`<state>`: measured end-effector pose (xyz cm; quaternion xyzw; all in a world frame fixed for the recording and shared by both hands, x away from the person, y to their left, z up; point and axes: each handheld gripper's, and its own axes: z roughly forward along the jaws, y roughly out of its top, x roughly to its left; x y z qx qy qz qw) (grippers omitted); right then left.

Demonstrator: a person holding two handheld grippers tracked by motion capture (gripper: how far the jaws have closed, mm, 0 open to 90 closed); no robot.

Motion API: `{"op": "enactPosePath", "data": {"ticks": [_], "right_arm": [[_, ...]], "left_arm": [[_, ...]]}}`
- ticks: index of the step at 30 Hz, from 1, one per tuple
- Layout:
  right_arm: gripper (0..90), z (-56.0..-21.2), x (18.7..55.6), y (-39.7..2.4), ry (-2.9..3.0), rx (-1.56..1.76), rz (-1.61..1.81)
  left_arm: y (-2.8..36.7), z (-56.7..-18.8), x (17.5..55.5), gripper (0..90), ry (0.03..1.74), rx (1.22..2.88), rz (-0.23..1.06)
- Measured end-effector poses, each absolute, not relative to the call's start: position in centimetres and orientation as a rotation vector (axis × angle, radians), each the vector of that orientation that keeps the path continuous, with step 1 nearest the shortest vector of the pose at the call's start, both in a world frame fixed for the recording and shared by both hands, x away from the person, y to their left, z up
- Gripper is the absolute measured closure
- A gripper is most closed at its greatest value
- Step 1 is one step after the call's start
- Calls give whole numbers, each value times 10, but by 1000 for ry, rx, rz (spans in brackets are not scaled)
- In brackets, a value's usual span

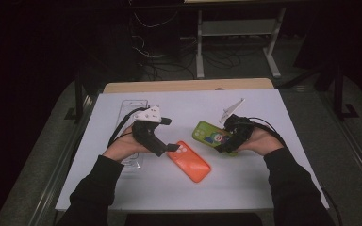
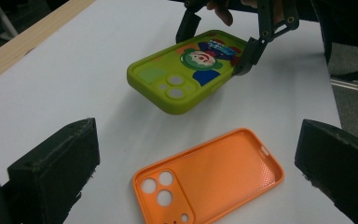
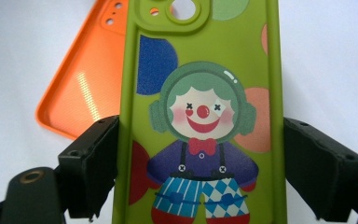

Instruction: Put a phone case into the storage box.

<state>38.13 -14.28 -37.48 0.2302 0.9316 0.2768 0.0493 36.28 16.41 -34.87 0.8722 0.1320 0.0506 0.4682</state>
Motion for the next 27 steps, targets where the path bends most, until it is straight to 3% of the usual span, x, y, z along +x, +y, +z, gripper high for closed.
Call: {"op": "enactPosePath", "data": {"ticks": [27], "right_arm": [[154, -368, 353, -102, 2964, 348, 829]], "left_arm": [[148, -345, 348, 0, 157, 2235, 70]]}}
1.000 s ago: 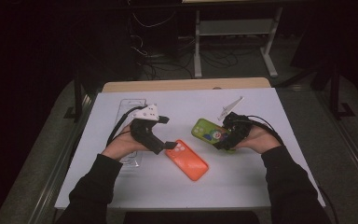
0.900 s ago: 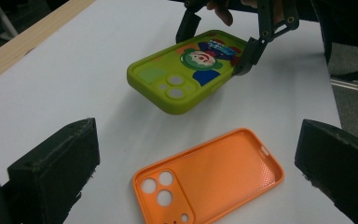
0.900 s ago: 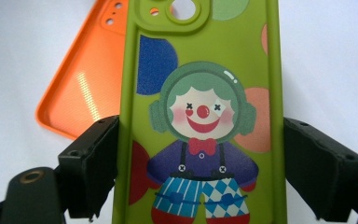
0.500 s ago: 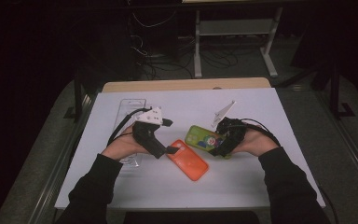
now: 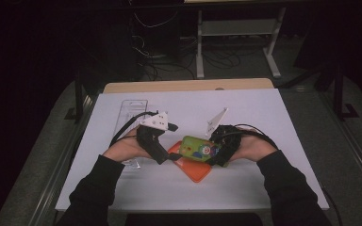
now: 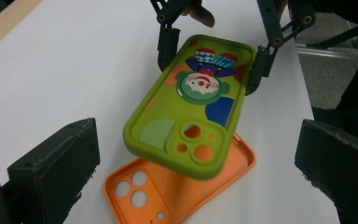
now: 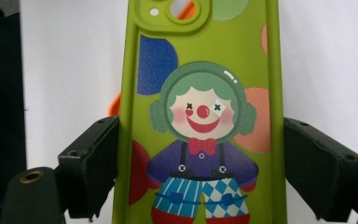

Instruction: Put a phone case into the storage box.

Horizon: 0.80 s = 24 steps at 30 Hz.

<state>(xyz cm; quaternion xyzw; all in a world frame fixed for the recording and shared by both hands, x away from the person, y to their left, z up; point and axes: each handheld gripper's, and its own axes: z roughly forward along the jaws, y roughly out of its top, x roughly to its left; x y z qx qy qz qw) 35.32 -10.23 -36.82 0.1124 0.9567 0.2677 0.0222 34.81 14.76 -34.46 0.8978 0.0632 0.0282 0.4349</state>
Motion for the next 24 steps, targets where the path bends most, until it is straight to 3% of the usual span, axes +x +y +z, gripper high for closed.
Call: {"op": "enactPosePath", "data": {"ticks": [24], "right_arm": [[153, -363, 331, -71, 3012, 125, 796]], "left_arm": [[119, -367, 336, 0, 27, 2392, 4]]}}
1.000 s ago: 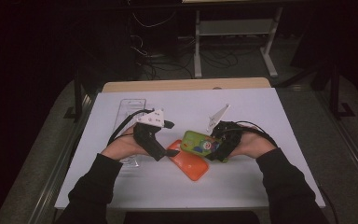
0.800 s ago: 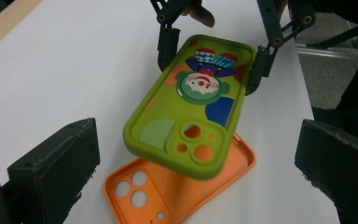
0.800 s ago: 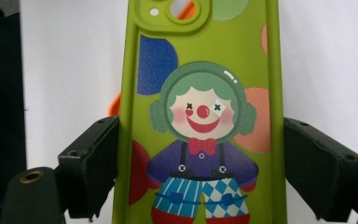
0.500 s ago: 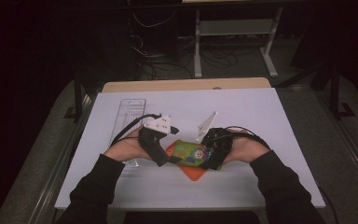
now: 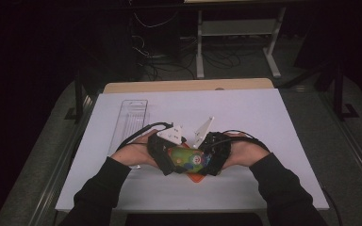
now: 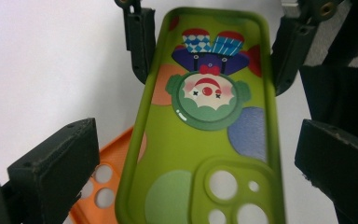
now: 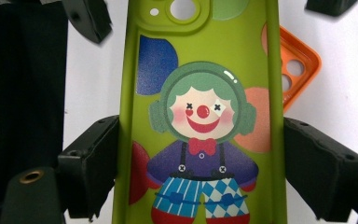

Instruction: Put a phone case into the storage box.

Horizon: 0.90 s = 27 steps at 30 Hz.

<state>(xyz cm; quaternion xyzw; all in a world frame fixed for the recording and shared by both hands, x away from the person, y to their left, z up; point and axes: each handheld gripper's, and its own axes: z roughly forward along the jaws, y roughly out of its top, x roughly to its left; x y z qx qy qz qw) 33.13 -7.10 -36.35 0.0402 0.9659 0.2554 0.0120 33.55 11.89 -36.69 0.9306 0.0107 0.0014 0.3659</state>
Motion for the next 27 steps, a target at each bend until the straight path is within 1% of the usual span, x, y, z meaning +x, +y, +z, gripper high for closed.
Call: {"op": "enactPosePath", "data": {"ticks": [5, 7, 14, 16, 27], "right_arm": [[153, -361, 328, -68, 3007, 108, 795], [153, -361, 327, -67, 3006, 96, 796], [153, -360, 327, -66, 3000, 78, 793], [153, -360, 327, -67, 3000, 75, 793], [153, -360, 328, -67, 3001, 69, 796]], "left_arm": [[114, -371, 333, 0, -16, 2419, -13], [112, -372, 334, 0, -39, 2444, 2], [109, -376, 332, 0, -54, 2468, 2], [109, -376, 333, 32, -55, 2470, 5], [111, -377, 333, 82, -47, 2471, -15]]}}
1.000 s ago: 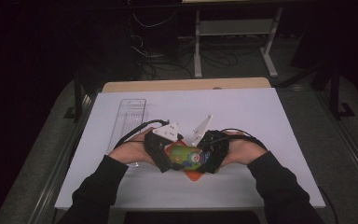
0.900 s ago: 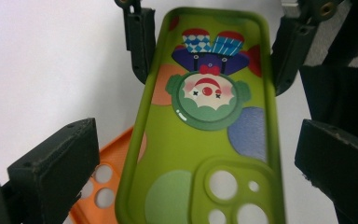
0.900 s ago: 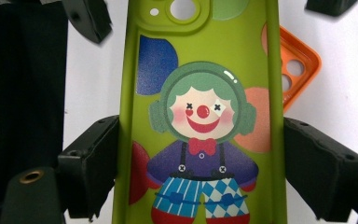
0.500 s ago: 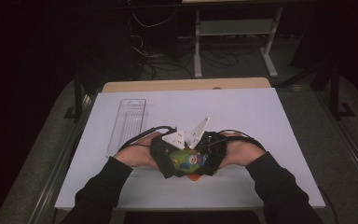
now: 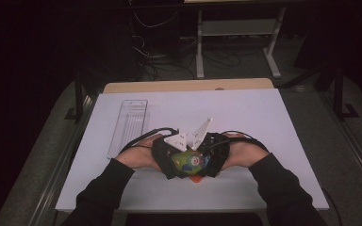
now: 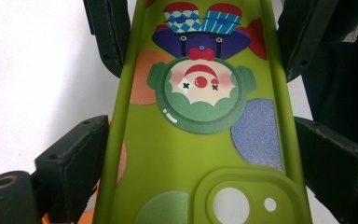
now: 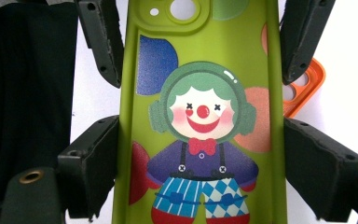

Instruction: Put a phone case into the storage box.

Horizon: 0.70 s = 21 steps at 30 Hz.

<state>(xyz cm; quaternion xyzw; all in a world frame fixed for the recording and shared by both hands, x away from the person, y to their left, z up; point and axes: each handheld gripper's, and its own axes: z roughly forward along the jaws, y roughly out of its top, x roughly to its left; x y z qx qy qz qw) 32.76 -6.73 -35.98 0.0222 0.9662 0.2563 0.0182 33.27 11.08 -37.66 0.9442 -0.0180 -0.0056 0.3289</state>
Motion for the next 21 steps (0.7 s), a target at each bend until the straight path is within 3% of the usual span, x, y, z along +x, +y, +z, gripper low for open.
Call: {"op": "enactPosePath", "data": {"ticks": [6, 21], "right_arm": [[153, -358, 327, -68, 2996, 69, 802], [148, -359, 326, -71, 2965, 56, 834]], "left_arm": [[111, -377, 334, 131, -62, 2466, -18], [111, -376, 334, 157, -48, 2443, -27]]}}
